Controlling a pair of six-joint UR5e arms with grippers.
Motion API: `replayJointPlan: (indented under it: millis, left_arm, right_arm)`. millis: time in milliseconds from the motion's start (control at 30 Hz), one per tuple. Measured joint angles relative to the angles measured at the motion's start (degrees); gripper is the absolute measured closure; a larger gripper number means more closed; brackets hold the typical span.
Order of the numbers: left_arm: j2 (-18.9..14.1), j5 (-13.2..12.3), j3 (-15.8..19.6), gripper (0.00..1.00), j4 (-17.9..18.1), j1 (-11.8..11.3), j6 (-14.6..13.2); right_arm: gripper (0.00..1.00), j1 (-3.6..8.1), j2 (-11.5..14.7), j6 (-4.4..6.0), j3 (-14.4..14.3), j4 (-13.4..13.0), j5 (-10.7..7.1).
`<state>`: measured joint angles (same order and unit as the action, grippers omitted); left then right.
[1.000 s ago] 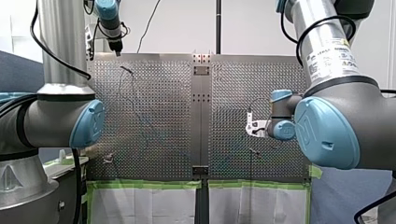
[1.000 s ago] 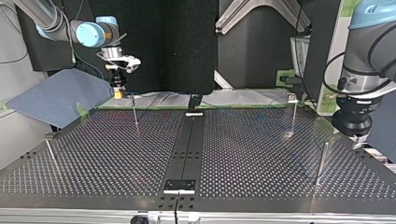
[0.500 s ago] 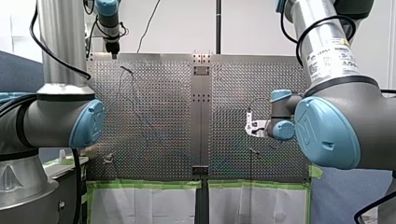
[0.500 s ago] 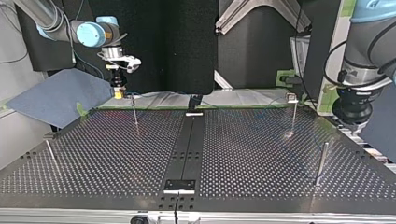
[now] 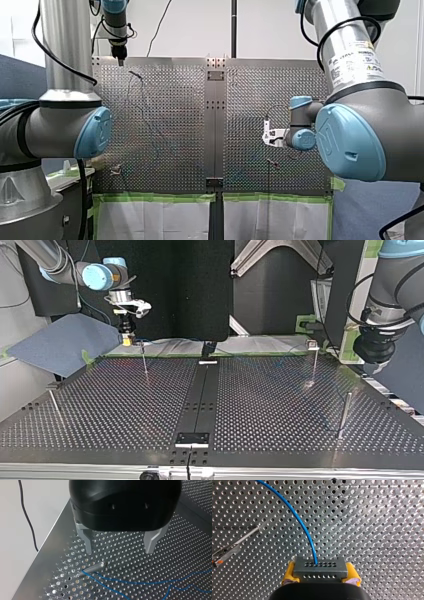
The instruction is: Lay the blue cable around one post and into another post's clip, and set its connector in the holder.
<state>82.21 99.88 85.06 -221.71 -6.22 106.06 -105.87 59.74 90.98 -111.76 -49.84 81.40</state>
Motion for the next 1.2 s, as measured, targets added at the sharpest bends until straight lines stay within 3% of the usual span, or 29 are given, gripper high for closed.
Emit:
replayJointPlan:
  millis: [700, 867, 1200]
  left_arm:
    - [0.00, -0.16, 0.00, 0.00, 0.84, 0.06, -0.17]
    - [-0.15, -1.80, 0.34, 0.00, 2.80, 0.50, -0.62]
    - [-0.91, -6.93, 5.00, 0.00, 7.99, 3.29, -3.04]
  right_arm:
    - [1.00, 0.00, 0.00, -0.09, 0.00, 0.20, 0.00]
    - [1.00, 0.00, -0.01, -0.09, 0.00, 0.44, 0.00]
    - [1.00, -0.02, 0.00, -0.17, 0.00, 1.25, 1.18]
